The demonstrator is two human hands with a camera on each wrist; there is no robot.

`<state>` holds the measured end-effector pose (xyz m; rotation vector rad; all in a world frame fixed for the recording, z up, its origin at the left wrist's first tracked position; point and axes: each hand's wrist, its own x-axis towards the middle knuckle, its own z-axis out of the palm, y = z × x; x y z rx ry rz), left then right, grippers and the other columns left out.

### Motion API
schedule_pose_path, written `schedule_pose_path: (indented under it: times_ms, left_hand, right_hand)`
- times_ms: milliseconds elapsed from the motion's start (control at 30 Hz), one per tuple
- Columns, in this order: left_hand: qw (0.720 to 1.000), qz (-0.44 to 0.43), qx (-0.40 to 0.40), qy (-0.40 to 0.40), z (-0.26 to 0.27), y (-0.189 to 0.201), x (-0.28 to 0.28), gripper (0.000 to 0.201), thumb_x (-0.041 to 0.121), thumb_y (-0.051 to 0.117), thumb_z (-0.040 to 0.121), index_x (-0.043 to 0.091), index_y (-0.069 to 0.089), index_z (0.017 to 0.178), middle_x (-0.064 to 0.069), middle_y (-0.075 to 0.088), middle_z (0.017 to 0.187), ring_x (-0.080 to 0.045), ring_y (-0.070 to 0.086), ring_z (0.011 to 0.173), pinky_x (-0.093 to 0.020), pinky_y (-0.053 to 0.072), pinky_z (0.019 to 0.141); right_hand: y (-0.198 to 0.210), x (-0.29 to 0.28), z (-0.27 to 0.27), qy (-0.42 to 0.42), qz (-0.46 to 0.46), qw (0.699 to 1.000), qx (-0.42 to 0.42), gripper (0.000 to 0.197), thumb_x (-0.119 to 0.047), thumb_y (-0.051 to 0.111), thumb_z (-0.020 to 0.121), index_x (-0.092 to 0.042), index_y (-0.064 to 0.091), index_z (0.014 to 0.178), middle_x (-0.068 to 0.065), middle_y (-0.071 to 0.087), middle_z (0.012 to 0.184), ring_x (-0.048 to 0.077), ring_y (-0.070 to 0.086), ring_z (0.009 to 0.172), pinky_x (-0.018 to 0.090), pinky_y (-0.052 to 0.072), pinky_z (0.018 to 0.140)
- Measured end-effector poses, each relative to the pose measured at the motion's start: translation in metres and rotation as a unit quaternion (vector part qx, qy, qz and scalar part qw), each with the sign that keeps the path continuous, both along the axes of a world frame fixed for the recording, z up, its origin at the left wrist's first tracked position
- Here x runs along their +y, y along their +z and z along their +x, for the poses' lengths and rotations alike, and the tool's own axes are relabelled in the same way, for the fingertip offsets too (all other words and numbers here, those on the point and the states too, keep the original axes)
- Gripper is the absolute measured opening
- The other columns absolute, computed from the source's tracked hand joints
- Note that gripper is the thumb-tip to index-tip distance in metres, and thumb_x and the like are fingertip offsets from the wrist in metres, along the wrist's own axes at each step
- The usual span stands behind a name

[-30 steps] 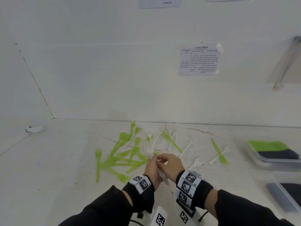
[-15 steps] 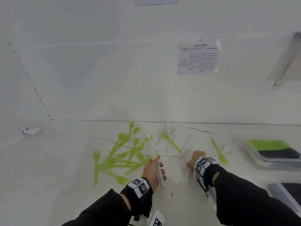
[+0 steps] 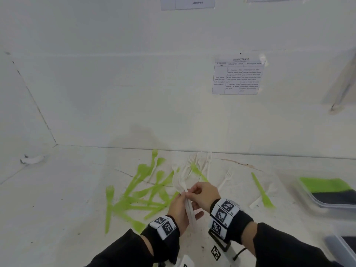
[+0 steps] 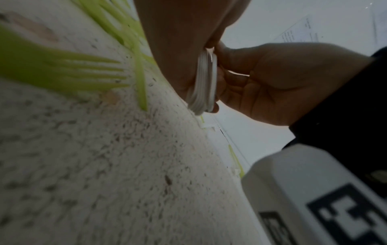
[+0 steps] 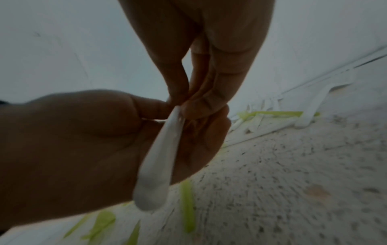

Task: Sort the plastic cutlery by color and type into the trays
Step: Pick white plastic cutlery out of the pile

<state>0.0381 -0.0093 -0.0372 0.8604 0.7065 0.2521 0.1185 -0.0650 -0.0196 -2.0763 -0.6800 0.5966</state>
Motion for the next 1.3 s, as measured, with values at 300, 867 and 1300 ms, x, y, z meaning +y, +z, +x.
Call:
schedule_pose_path:
  times_ms: [300, 867, 1300]
  left_hand:
    - [0.996, 0.019, 0.073, 0.057, 0.008, -0.013, 0.018, 0.020, 0.024, 0.037, 0.101, 0.011, 0.052, 0.099, -0.009, 0.044, 0.084, -0.019, 0.038, 0.056, -0.027, 0.035, 0.050]
    - [0.996, -0.018, 0.073, 0.047, 0.028, -0.029, 0.032, 0.017, 0.022, 0.041, 0.100, 0.010, 0.053, 0.098, -0.008, 0.045, 0.076, -0.018, 0.041, 0.048, -0.022, 0.036, 0.042]
    - [0.995, -0.023, 0.070, 0.065, 0.058, -0.021, 0.042, 0.017, 0.022, 0.039, 0.099, 0.013, 0.049, 0.090, -0.006, 0.044, 0.076, -0.017, 0.039, 0.052, -0.023, 0.036, 0.046]
  right_hand:
    - [0.016, 0.020, 0.094, 0.000, -0.206, 0.973, -0.101, 0.022, -0.018, 0.045, 0.095, -0.007, 0.063, 0.099, 0.011, 0.063, 0.097, 0.025, 0.059, 0.087, 0.033, 0.050, 0.087]
    - [-0.004, 0.080, 0.163, 0.098, -0.432, 0.874, -0.197, 0.059, -0.038, 0.061, 0.085, -0.022, 0.041, 0.138, -0.001, 0.039, 0.145, 0.023, 0.043, 0.130, 0.038, 0.039, 0.107]
    - [-0.006, 0.075, 0.154, 0.048, -0.502, 0.839, -0.204, 0.067, -0.022, 0.046, 0.096, -0.013, 0.006, 0.150, 0.014, 0.005, 0.157, 0.037, 0.011, 0.143, 0.058, 0.031, 0.103]
